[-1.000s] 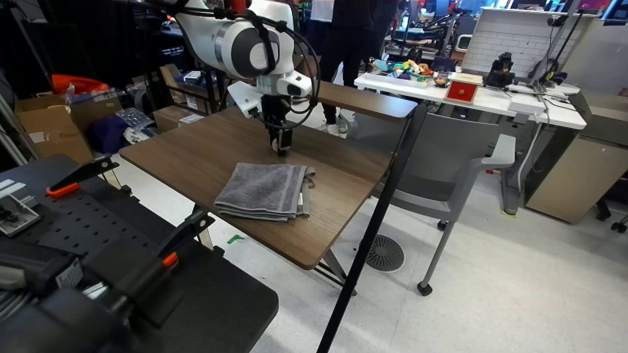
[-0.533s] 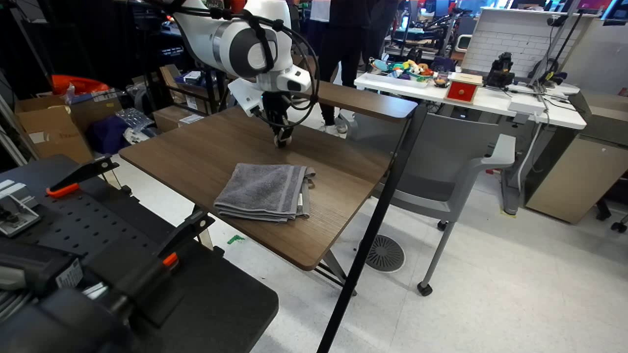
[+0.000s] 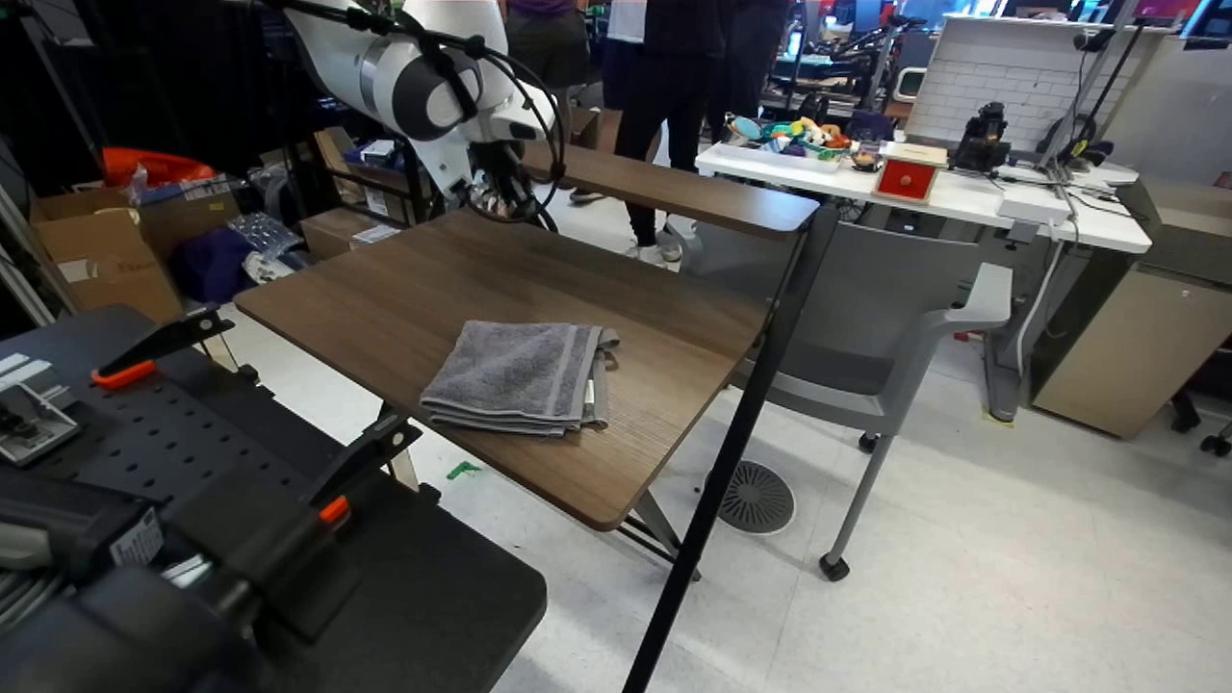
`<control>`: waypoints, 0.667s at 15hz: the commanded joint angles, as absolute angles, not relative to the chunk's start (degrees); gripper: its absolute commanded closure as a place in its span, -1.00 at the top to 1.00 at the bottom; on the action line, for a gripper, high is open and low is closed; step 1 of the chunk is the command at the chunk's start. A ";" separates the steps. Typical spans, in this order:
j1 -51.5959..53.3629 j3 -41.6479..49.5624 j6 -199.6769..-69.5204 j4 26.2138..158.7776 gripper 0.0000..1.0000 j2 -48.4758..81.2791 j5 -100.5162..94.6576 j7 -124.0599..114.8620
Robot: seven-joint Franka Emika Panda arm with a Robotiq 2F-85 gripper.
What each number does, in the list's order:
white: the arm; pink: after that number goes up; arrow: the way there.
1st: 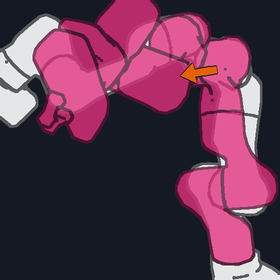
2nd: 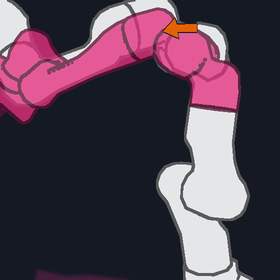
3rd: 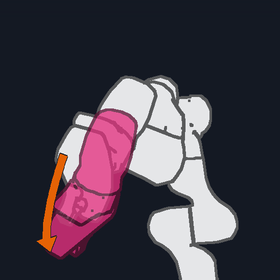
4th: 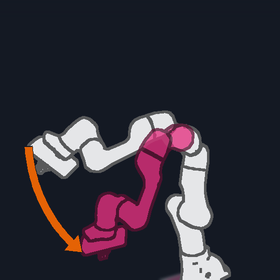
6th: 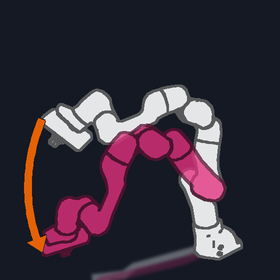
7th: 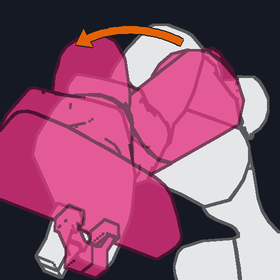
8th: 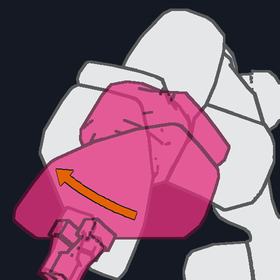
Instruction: Move the potato to the left, wipe the table with the grey towel
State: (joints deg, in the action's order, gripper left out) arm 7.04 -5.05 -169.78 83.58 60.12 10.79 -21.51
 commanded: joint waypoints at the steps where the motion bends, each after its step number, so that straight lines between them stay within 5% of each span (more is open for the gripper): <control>1: 8.69 -5.39 -171.19 74.66 -0.94 66.30 13.18 -21.78; 8: 8.17 -6.47 -166.32 68.16 -0.94 72.29 15.04 -23.62; 10: 8.22 -6.23 -164.94 69.51 -0.24 71.63 14.67 -22.66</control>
